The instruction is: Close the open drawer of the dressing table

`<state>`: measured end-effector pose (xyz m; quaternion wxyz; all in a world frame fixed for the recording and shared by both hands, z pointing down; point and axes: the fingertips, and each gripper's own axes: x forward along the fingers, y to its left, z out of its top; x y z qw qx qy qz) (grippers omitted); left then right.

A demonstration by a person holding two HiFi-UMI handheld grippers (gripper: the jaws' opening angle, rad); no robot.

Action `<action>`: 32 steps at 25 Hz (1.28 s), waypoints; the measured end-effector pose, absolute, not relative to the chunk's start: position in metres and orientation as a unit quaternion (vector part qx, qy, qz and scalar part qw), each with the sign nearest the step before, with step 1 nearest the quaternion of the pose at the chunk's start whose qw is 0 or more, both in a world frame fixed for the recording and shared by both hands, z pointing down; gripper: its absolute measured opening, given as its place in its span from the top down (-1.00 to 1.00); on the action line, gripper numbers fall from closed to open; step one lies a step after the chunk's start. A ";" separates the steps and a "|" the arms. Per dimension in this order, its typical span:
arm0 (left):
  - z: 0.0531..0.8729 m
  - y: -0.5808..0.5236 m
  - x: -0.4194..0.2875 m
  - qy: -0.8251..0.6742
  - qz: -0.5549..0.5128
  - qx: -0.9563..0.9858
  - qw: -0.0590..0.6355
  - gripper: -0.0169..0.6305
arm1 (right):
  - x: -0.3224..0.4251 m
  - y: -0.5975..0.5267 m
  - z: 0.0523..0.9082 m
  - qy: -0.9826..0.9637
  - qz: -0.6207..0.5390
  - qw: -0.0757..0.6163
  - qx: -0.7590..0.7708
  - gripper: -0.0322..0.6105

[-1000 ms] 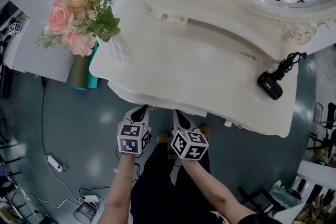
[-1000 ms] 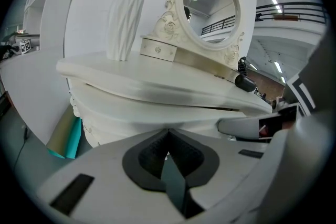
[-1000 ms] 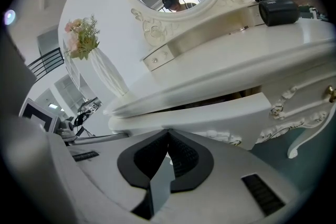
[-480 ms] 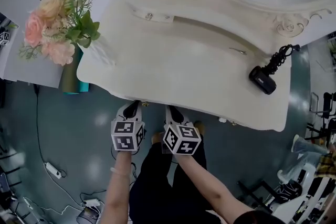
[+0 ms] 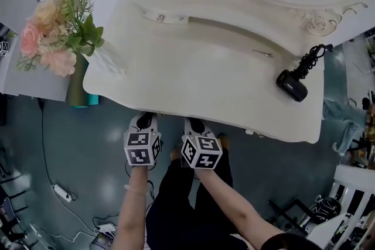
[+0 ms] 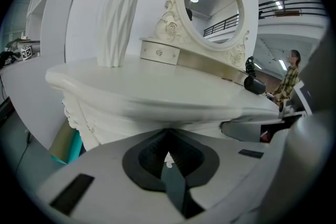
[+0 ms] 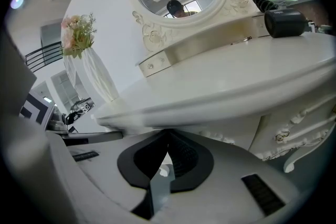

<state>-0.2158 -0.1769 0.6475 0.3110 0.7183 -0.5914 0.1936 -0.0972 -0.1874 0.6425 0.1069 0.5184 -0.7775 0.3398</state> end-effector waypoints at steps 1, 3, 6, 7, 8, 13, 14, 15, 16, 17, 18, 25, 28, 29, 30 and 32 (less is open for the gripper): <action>0.647 -0.177 -0.216 -0.592 0.192 0.718 0.311 0.89 | -0.097 -0.187 0.642 -0.778 0.340 0.106 0.518 0.88; 0.647 -0.176 -0.216 -0.594 0.185 0.717 0.315 0.89 | -0.097 -0.187 0.643 -0.780 0.340 0.106 0.515 0.88; 0.647 -0.175 -0.216 -0.590 0.178 0.718 0.325 0.89 | -0.097 -0.184 0.647 -0.782 0.345 0.114 0.506 0.88; 0.647 -0.174 -0.215 -0.587 0.181 0.718 0.327 0.89 | -0.095 -0.183 0.649 -0.783 0.349 0.115 0.503 0.88; 0.648 -0.172 -0.214 -0.585 0.184 0.719 0.328 0.89 | -0.094 -0.182 0.649 -0.784 0.351 0.115 0.498 0.88; 0.658 -0.148 -0.203 -0.574 0.196 0.717 0.343 0.89 | -0.092 -0.170 0.640 -0.805 0.353 0.102 0.467 0.88; 0.661 -0.141 -0.200 -0.570 0.201 0.717 0.347 0.89 | -0.091 -0.167 0.637 -0.807 0.357 0.092 0.461 0.88; 0.664 -0.133 -0.196 -0.567 0.205 0.716 0.352 0.89 | -0.089 -0.163 0.634 -0.807 0.368 0.077 0.456 0.88; 0.667 -0.125 -0.192 -0.562 0.204 0.716 0.360 0.89 | -0.087 -0.158 0.630 -0.804 0.385 0.056 0.450 0.88; 0.667 -0.118 -0.187 -0.558 0.201 0.716 0.368 0.89 | -0.084 -0.154 0.627 -0.800 0.403 0.031 0.443 0.88; 0.667 -0.112 -0.181 -0.553 0.195 0.717 0.376 0.89 | -0.081 -0.149 0.622 -0.798 0.417 0.010 0.435 0.88; 0.644 -0.090 -0.143 -0.515 0.174 0.746 0.385 0.89 | -0.060 -0.121 0.598 -0.812 0.404 -0.028 0.420 0.87; 0.630 -0.078 -0.124 -0.491 0.171 0.765 0.379 0.89 | -0.054 -0.104 0.588 -0.809 0.420 -0.045 0.410 0.88; 0.625 -0.074 -0.119 -0.483 0.172 0.771 0.377 0.89 | -0.053 -0.098 0.586 -0.808 0.421 -0.046 0.409 0.88; 0.621 -0.070 -0.114 -0.476 0.173 0.777 0.374 0.89 | -0.052 -0.093 0.584 -0.808 0.420 -0.045 0.411 0.87; 0.613 -0.064 -0.106 -0.465 0.175 0.785 0.369 0.89 | -0.048 -0.084 0.581 -0.805 0.418 -0.041 0.418 0.87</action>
